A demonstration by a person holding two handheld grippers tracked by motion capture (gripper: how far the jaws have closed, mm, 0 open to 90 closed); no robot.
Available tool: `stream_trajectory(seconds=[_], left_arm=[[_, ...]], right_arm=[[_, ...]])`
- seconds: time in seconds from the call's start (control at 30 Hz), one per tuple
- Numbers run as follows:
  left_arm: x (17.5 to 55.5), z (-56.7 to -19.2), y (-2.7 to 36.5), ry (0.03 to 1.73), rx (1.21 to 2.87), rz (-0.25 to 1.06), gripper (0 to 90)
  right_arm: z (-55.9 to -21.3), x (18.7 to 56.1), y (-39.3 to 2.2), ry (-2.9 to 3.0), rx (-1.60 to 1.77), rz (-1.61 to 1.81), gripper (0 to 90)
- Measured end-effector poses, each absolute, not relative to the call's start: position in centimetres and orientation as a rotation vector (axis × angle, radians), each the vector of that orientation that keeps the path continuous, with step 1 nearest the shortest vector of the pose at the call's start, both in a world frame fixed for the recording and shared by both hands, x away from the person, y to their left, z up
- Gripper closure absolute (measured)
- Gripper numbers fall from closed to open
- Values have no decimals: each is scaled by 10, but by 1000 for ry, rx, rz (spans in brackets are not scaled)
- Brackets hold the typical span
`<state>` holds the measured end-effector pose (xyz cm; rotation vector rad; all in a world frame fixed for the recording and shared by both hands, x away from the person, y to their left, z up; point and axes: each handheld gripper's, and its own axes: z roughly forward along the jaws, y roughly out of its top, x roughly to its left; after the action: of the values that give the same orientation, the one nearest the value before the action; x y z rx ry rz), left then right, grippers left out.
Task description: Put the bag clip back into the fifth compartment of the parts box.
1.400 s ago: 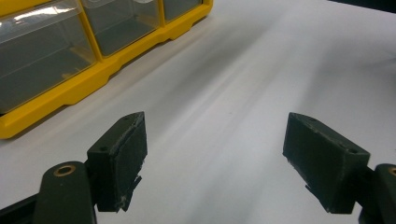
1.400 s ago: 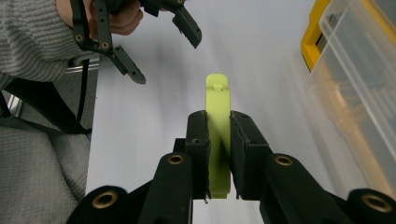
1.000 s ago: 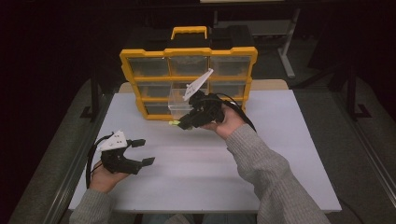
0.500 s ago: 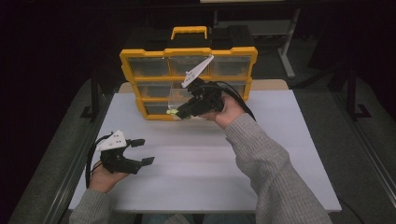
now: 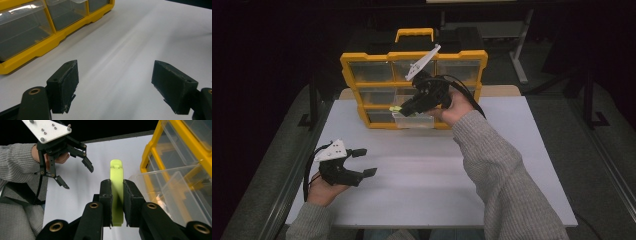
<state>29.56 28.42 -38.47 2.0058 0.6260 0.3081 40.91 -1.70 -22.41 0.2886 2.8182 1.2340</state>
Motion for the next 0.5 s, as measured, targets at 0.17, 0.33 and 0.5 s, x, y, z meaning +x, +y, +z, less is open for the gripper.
stream_trajectory(seconds=[0.17,0.33,0.5], left_arm=[[296,-384,285,621,2007,312,215],[296,-384,285,620,2007,312,216],[296,-384,285,620,2008,311,216]], right_arm=[[-218,414,-17,2813,297,1222,770],[-212,419,-19,2801,311,1213,770],[-209,423,-21,2797,332,1198,770]])
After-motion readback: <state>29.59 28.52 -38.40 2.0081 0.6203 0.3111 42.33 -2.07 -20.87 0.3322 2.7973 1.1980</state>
